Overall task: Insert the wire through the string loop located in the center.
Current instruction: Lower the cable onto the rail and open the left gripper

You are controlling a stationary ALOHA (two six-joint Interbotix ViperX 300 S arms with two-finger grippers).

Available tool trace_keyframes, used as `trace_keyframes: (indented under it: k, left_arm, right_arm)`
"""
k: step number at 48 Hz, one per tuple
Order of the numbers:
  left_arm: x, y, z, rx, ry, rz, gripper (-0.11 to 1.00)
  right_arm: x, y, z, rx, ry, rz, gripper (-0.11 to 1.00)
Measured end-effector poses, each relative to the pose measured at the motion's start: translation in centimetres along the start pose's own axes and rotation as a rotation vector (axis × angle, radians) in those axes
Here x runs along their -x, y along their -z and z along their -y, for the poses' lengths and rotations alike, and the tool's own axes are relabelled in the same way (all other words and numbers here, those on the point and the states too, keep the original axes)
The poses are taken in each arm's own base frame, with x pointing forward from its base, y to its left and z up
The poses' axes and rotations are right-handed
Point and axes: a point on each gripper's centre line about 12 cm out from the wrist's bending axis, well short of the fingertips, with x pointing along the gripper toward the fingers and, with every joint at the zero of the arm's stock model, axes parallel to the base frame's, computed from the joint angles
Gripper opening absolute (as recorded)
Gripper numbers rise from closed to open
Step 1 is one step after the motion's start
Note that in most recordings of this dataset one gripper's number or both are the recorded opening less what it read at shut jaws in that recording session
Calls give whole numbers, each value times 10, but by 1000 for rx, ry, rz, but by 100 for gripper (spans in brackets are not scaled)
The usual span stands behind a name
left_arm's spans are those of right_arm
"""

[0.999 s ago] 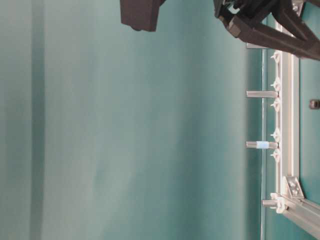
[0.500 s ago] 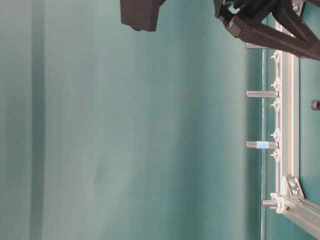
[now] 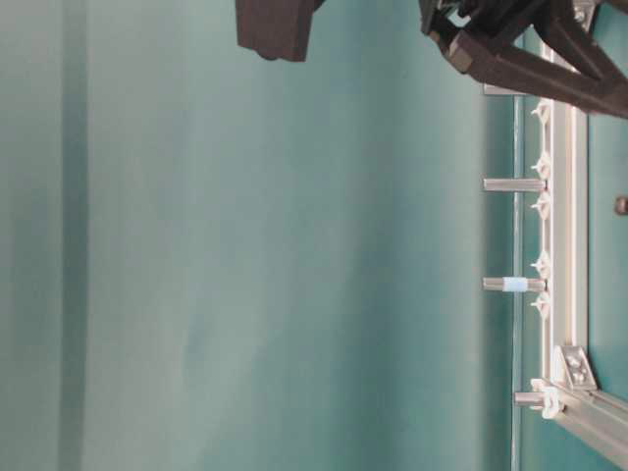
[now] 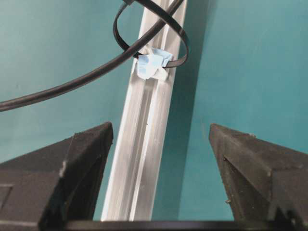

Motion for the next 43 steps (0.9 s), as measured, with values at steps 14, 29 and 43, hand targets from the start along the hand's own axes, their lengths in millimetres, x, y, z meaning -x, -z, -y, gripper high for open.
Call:
trace_keyframes:
  k: [14,29,43]
  left_arm:
    - [0,0,0,1,-1,2,20]
    - [0,-6,1,-3,4,16,77]
    - [5,-14,3,-6,11,46,69]
  right_arm:
    - [0,-1,-1,1,-1,2,81]
    - [0,0,0,-1,-1,0,81]
    - [1,-1,-1,1,-1,5,81]
